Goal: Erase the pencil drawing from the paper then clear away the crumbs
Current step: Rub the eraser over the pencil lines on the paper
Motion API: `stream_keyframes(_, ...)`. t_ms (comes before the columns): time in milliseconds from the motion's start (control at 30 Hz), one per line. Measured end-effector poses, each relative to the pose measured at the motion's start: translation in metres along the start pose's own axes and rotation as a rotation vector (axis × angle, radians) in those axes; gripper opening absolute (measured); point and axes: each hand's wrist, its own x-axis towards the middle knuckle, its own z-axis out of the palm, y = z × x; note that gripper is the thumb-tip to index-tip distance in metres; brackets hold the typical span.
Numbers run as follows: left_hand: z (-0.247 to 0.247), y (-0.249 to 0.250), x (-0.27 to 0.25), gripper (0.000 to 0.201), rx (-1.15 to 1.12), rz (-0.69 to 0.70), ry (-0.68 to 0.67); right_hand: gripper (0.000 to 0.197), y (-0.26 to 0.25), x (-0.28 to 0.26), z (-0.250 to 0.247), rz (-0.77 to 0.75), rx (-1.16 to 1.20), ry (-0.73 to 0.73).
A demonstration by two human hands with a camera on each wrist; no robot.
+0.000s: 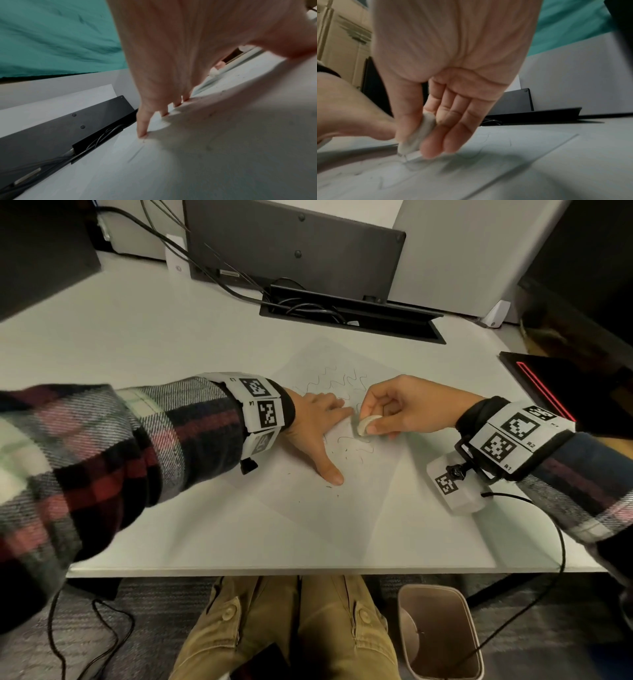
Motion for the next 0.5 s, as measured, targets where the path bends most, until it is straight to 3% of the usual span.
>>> stream_keyframes(200, -0.0012, 0.0013, 0.0054, 0.101, 0.03, -0.007, 0.03, 0.008, -0.0017, 0.0074, 0.0056, -0.03, -0.134, 0.019)
stream_keyframes(367, -0.0002, 0.0019, 0.0074, 0.107, 0.029, -0.029, 0.017, 0.006, -0.0092, -0.0025, 0.0118, -0.045, -0.061, -0.127)
stream_keyframes(500, -0.0004, 0.0027, 0.0068, 0.11, 0.017, -0.028, 0.01, 0.005, -0.0055, 0.0049, 0.0079, -0.061, -0.168, -0.011)
